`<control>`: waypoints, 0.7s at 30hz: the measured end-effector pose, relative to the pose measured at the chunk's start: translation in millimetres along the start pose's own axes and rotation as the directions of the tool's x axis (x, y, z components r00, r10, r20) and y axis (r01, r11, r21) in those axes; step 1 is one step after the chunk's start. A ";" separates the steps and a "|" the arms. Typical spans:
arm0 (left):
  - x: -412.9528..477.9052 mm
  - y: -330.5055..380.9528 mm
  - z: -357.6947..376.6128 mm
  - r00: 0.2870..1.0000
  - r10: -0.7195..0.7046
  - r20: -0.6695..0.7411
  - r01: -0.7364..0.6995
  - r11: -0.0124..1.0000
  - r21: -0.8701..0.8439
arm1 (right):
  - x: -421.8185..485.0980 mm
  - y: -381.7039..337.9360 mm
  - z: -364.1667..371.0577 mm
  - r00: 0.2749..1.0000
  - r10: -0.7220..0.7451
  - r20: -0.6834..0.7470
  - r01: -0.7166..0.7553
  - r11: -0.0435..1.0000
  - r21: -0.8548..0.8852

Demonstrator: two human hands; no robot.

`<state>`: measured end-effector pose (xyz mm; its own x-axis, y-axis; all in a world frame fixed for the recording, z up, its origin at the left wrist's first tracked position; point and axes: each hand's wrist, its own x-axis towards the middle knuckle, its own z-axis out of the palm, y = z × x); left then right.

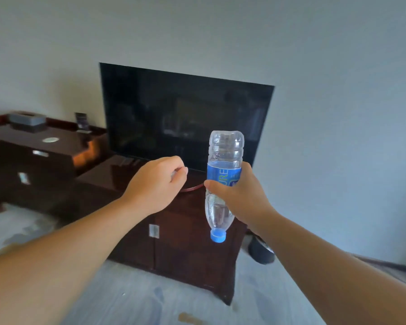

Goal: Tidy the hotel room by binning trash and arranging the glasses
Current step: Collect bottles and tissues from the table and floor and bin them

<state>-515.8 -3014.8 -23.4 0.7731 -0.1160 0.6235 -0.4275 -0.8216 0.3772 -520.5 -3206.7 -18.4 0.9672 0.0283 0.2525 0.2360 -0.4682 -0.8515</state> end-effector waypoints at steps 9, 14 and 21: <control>58.1 23.3 93.3 0.983 0.127 0.135 -0.101 0.978 -0.183 | 26.9 56.6 -54.8 0.969 0.171 -0.180 -0.184 0.981 -0.058; 92.6 58.6 152.4 0.972 0.162 0.171 -0.118 0.963 -0.241 | 51.1 94.6 -100.3 0.950 0.210 -0.230 -0.232 0.970 -0.070; 145.5 125.3 245.9 0.965 0.176 0.195 -0.120 0.956 -0.268 | 94.8 156.7 -189.5 0.939 0.237 -0.249 -0.257 0.965 -0.053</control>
<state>-341.6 -3271.8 -53.7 0.7622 -0.3651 0.5345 -0.6269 -0.6221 0.4690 -409.7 -3444.8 -40.8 0.9406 -0.3045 0.1500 -0.0261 -0.5056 -0.8624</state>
